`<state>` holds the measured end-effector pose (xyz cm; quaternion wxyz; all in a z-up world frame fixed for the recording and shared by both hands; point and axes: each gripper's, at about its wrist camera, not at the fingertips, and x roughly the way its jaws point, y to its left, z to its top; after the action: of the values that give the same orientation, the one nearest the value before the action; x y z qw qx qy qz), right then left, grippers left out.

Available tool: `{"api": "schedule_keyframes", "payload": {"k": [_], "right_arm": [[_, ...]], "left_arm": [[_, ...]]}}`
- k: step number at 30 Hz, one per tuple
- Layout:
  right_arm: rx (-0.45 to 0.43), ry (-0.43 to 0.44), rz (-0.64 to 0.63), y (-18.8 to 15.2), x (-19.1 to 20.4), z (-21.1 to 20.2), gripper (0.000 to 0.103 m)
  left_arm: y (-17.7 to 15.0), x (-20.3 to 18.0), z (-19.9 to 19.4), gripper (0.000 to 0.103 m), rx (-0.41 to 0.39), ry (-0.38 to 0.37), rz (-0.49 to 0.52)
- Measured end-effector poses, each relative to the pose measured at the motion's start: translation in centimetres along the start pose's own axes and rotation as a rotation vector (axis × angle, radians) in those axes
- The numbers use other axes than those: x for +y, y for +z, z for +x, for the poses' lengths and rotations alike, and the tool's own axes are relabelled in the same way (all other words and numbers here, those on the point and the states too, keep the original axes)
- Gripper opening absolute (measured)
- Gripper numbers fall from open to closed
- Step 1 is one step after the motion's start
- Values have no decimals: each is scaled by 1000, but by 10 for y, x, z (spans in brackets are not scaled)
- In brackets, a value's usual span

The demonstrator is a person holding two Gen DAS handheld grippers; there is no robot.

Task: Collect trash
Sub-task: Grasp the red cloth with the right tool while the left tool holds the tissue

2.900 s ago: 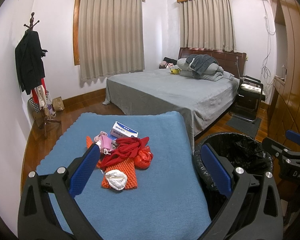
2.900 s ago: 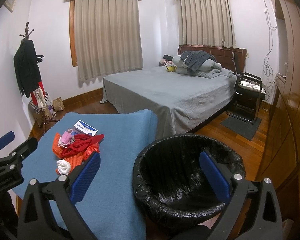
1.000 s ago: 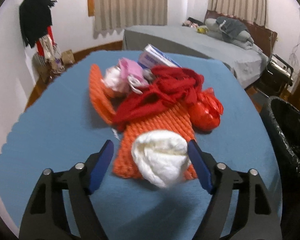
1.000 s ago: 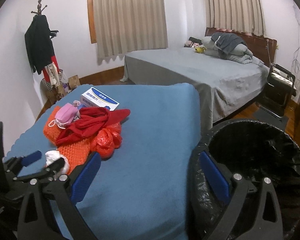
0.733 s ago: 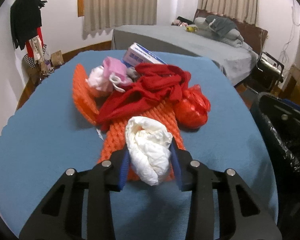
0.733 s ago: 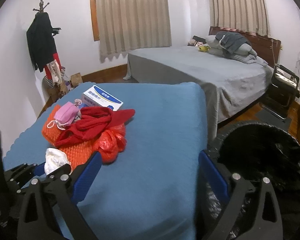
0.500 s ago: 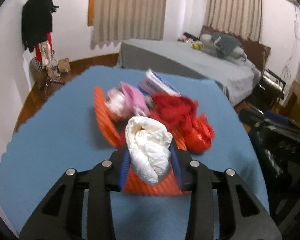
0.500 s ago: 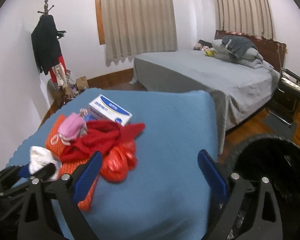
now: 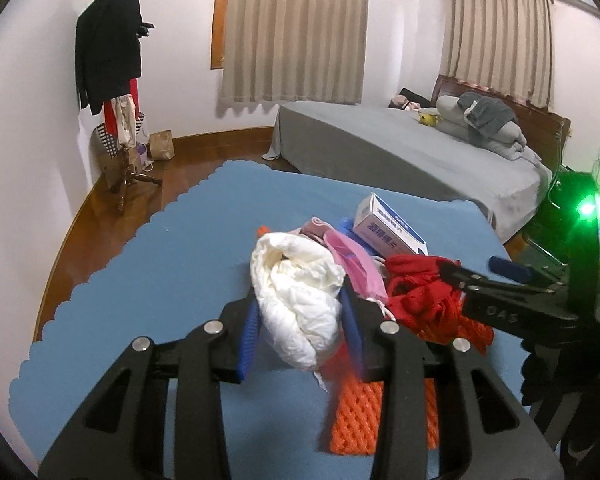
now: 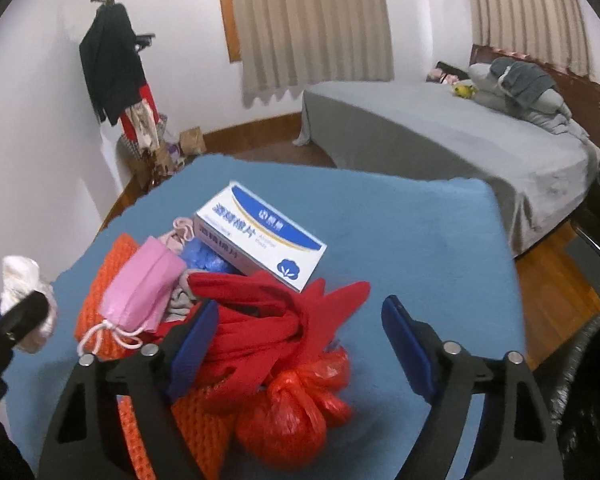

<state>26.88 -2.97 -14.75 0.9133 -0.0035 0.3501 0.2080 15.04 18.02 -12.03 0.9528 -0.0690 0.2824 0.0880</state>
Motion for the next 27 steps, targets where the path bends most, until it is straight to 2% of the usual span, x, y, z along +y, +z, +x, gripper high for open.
{"api": "schedule_keyframes", "payload": {"k": [2, 4, 5, 6, 7, 17, 27], "right_arm": [[46, 53, 9, -2, -2, 10, 64], [99, 123, 12, -4, -2, 21, 37], [110, 138, 17, -5, -3, 23, 30], [109, 150, 25, -5, -4, 23, 18], [101, 157, 29, -5, -5, 21, 14], [-75, 237, 26, 16, -11, -50, 11], [-229, 260, 65, 33, -30, -138, 11]], "left_arm": [[1, 1, 2, 36, 1, 0, -3], [1, 1, 3, 36, 3, 0, -4], [1, 1, 4, 36, 4, 0, -5], [1, 1, 3, 36, 4, 0, -4], [2, 1, 3, 36, 3, 1, -3], [6, -8, -13, 36, -32, -8, 11], [25, -45, -45, 36, -95, -88, 50]]}}
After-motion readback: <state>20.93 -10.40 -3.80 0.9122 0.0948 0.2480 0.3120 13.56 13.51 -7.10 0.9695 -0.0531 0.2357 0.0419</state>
